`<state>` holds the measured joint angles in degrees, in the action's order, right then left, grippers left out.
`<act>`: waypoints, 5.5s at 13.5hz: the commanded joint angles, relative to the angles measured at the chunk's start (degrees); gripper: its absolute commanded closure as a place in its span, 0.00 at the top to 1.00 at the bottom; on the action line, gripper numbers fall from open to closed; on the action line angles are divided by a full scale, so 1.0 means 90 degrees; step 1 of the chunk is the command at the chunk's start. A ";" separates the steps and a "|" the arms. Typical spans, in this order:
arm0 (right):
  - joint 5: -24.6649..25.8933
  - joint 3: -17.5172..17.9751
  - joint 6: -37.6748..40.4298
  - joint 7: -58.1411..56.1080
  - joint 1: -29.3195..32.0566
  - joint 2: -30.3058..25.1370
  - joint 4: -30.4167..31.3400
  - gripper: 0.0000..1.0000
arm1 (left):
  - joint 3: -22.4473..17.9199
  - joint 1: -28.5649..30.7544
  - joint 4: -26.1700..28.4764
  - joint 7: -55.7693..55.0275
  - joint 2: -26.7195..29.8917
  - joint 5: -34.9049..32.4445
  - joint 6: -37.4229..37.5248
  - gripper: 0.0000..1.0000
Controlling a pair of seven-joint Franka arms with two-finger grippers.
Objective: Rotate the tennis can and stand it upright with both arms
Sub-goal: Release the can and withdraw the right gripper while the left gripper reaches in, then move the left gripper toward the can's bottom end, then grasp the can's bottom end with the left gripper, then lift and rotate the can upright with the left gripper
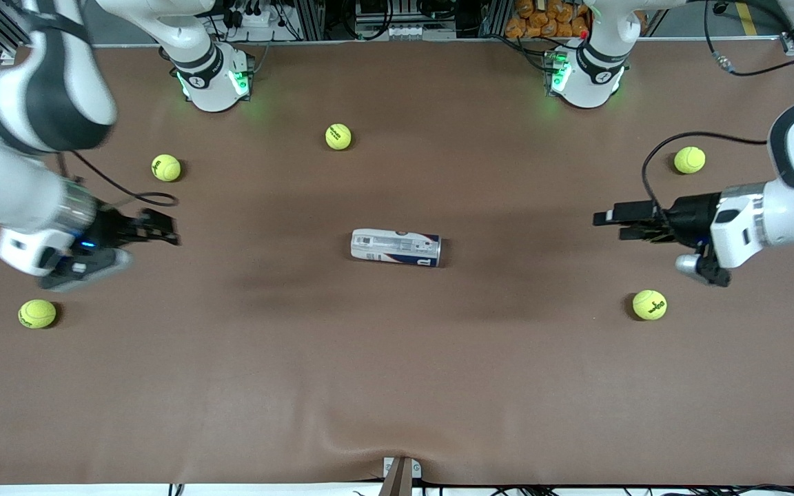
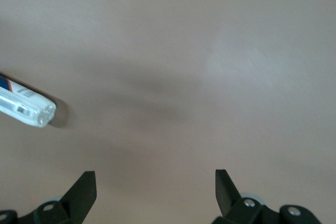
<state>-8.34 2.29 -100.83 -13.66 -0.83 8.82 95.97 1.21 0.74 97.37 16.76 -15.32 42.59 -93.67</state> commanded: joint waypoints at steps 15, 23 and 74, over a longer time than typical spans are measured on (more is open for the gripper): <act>-0.0226 -0.0489 0.2785 -0.0220 0.0805 -0.0502 -0.1298 1.00 | 0.0344 -0.0326 0.0685 0.3089 -0.2213 0.3518 -0.0422 1.00; 0.0097 -0.0508 0.2785 -0.0260 0.0366 -0.0443 -0.1708 1.00 | 0.0363 -0.1253 0.0705 0.3323 -0.2702 0.4748 -0.1397 1.00; 0.1112 -0.0489 0.2180 0.1635 0.0220 -0.0736 -0.1699 1.00 | 0.0538 -0.3227 -0.1726 -0.5262 -0.2097 -0.0760 -0.3821 0.00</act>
<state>0.32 -2.15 -80.98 1.31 1.61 2.91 80.72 5.83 -27.22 84.87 -18.33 -34.40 45.60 -128.18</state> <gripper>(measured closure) 0.000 0.952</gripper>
